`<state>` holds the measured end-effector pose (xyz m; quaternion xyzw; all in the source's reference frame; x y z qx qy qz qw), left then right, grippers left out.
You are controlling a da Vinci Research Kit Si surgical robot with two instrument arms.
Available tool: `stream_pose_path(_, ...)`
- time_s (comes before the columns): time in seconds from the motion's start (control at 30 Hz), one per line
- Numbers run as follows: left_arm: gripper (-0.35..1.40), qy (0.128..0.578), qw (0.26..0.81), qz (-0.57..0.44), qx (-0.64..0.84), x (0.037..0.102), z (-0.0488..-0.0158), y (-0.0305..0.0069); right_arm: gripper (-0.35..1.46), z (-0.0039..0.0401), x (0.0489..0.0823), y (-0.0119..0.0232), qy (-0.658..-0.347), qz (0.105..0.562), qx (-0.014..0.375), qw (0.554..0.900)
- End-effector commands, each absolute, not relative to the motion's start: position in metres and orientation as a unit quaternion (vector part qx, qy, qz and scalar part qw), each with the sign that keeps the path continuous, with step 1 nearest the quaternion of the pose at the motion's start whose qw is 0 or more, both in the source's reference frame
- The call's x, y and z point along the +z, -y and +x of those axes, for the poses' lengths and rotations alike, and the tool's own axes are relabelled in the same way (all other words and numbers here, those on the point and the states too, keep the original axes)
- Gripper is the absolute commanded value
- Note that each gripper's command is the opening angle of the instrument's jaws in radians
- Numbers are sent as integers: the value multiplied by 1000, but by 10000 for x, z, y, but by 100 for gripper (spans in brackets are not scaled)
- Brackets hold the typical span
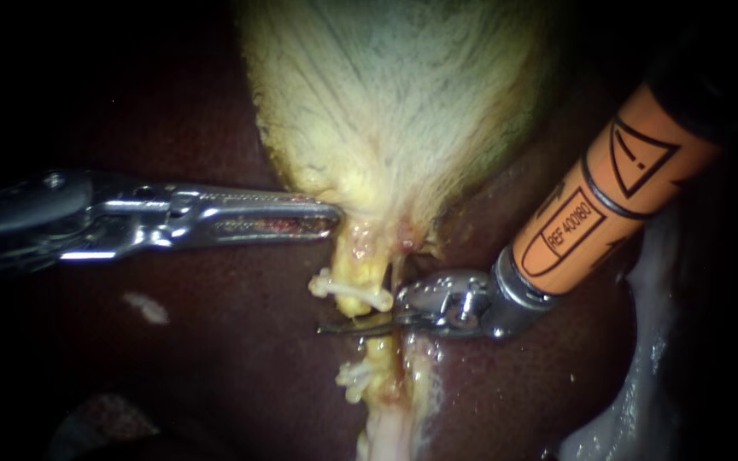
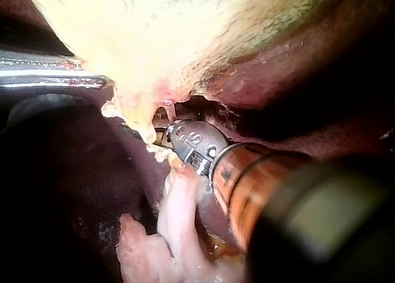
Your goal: Go back from the cut left tube
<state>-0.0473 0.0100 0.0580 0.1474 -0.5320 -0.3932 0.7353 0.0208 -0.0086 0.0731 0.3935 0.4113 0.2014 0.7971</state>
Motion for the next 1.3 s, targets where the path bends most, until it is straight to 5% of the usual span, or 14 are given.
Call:
stream_pose_path(0.03, -35, 532, 735, 148, -393, 580, -473, -100, -35, 208, 732, 87, -411, 393, 201, 797)
stream_pose_path(0.3, -35, 532, 735, 148, -393, 580, -472, -100, -35, 204, 731, 88, -414, 398, 202, 794)
stream_pose_path(0.43, -35, 532, 735, 148, -393, 580, -472, -100, 17, 203, 731, 88, -415, 393, 205, 794)
stream_pose_path(0.63, -35, 532, 735, 148, -393, 580, -472, -99, 69, 203, 730, 89, -416, 386, 210, 796)
stream_pose_path(1.13, -35, 532, 735, 148, -393, 580, -471, -99, 113, 197, 714, 102, -417, 391, 206, 794)
stream_pose_path(1.3, -35, 532, 735, 148, -393, 580, -470, -99, 123, 172, 694, 119, -429, 386, 172, 799)
